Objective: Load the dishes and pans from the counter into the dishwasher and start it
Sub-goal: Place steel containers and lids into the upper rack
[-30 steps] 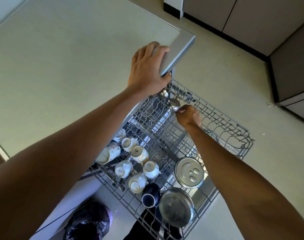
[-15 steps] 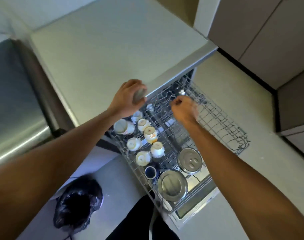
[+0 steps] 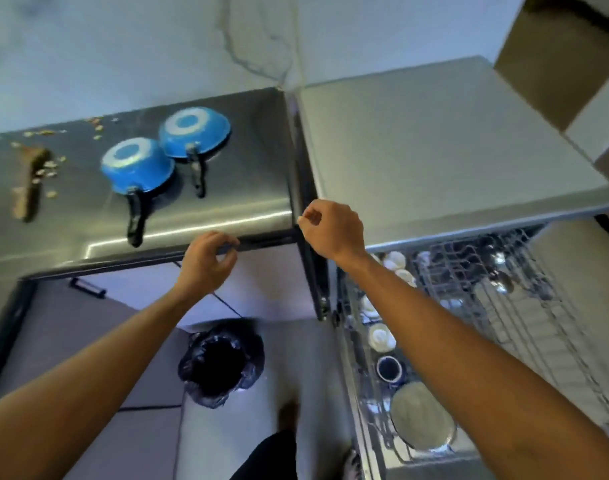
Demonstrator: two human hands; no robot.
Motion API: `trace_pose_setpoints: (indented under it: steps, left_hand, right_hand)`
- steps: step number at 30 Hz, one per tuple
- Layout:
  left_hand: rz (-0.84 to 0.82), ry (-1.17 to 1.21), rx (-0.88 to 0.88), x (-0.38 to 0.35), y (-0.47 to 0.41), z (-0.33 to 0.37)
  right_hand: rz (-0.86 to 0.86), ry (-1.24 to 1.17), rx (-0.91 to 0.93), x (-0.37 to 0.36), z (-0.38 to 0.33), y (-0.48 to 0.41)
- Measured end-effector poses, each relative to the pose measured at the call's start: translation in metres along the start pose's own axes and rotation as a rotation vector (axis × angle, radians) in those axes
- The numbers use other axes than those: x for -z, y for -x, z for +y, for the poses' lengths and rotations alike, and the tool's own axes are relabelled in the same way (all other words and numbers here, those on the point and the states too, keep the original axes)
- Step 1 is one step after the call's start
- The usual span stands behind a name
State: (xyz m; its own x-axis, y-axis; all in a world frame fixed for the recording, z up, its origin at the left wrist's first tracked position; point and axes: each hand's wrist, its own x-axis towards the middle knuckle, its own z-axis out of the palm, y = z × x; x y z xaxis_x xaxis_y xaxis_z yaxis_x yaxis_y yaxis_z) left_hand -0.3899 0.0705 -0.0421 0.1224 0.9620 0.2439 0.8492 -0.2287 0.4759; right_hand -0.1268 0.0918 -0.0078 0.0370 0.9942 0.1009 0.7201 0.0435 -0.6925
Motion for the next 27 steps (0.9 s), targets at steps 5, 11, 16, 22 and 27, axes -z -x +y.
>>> trace_pose_setpoints:
  steps: [5,11,16,22,27]
  left_hand:
    - [0.021,-0.094,0.200,0.064,0.033,-0.097]
    - [0.088,-0.172,0.382,0.131,0.055,-0.195]
    - [0.145,-0.207,0.560,0.176,0.049,-0.275]
    - [0.168,-0.224,0.718,0.211,0.025,-0.377]
    - [0.233,-0.270,0.756,0.215,0.005,-0.436]
  right_hand:
    - [-0.122,0.027,0.177,-0.074,-0.085,-0.023]
    - [-0.259,0.037,0.305,-0.173,-0.178,-0.048]
    - [-0.365,0.005,0.391,-0.255,-0.258,-0.069]
    - [-0.467,-0.034,0.491,-0.365,-0.356,-0.102]
    - [-0.465,-0.024,0.458,-0.446,-0.426,-0.140]
